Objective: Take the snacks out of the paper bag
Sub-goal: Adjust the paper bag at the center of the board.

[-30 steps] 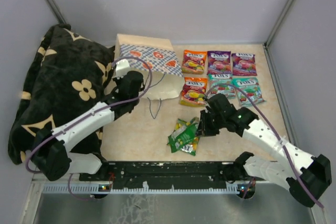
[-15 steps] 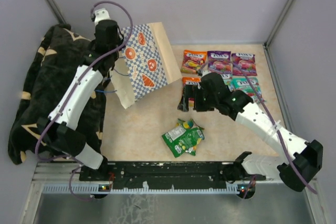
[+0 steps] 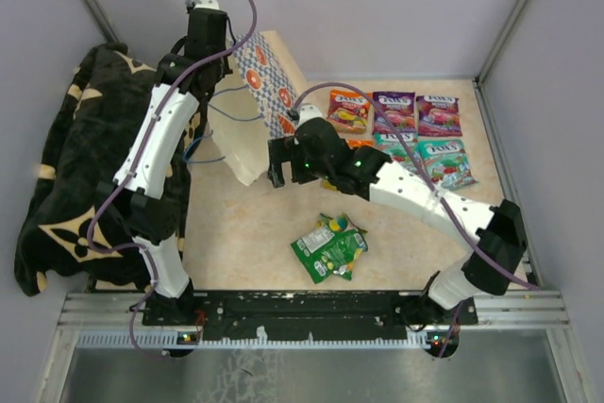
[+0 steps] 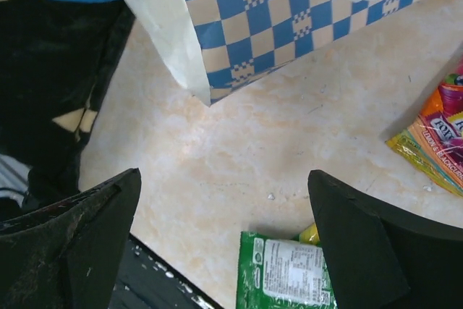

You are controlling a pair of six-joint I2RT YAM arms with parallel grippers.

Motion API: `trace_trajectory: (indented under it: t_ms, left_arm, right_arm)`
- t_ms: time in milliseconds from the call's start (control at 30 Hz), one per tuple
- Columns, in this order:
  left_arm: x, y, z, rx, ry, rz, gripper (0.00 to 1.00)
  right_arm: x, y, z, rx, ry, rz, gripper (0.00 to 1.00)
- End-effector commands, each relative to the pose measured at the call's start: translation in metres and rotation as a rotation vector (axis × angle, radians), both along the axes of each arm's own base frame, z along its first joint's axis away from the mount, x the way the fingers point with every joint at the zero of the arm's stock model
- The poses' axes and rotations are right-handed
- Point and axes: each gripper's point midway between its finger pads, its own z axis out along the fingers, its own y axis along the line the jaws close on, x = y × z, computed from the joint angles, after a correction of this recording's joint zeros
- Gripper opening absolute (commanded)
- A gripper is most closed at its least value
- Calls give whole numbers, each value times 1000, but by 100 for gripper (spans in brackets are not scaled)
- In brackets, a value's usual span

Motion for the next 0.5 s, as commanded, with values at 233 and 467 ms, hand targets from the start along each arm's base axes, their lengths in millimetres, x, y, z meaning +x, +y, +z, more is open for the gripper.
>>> trace_trajectory:
  t_ms: [233,467]
  left_arm:
    - [-12,12,-4,57,60,24,0]
    - [-14,18,-7,78,78,36,0]
  right_arm:
    - [47,27,-6,96,-32,-306,99]
    - [81,6,-39,-5,-66,-508,51]
